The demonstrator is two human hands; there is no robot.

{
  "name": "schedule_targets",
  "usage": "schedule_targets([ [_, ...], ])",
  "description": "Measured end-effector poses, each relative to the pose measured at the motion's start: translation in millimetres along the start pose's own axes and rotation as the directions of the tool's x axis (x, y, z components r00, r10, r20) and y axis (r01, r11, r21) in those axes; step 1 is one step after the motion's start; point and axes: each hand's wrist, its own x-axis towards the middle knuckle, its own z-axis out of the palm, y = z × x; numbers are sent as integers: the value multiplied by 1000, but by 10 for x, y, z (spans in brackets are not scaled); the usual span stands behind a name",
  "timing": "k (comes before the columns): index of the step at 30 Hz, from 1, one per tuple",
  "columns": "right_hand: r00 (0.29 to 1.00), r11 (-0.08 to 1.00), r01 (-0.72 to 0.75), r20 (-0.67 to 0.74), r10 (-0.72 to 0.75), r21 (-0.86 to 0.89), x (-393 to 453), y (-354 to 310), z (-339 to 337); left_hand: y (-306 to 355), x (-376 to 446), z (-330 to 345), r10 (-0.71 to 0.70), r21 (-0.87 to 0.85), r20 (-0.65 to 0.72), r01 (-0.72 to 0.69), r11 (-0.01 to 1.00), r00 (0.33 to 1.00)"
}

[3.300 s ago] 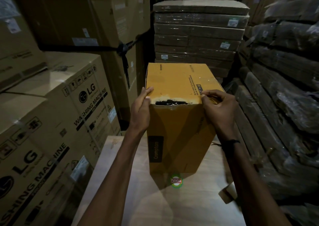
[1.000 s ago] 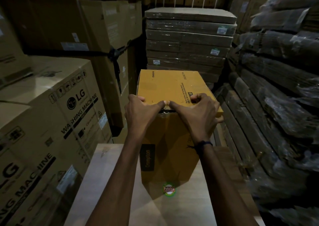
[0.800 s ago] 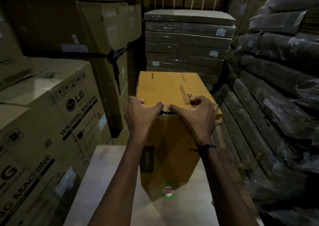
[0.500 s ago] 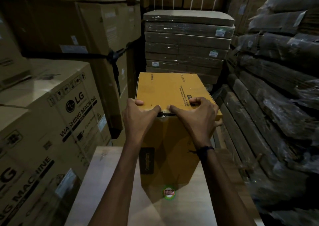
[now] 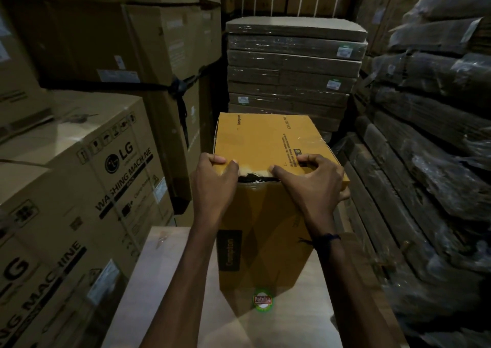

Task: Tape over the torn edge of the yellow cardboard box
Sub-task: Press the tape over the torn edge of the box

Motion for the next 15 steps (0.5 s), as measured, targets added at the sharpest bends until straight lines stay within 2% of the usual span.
schedule_targets([
  [4,997,1000,-15,-72,14,-19,-27,-48,70,-31,14,-41,-28,-24,56,30,999,998],
  [8,1000,996,16,-26,-14,85,23,53,59,-50,36,-31,-26,-8,41,26,1000,999],
  [11,998,995,47,37,-51,89,50,118,-27,-59,44,-41,-25,-34,45,27,999,999],
  [15,996,990,93,-10,-93,109,51,131,9,-117,95,-103,-49,-109,108,61,992,993],
])
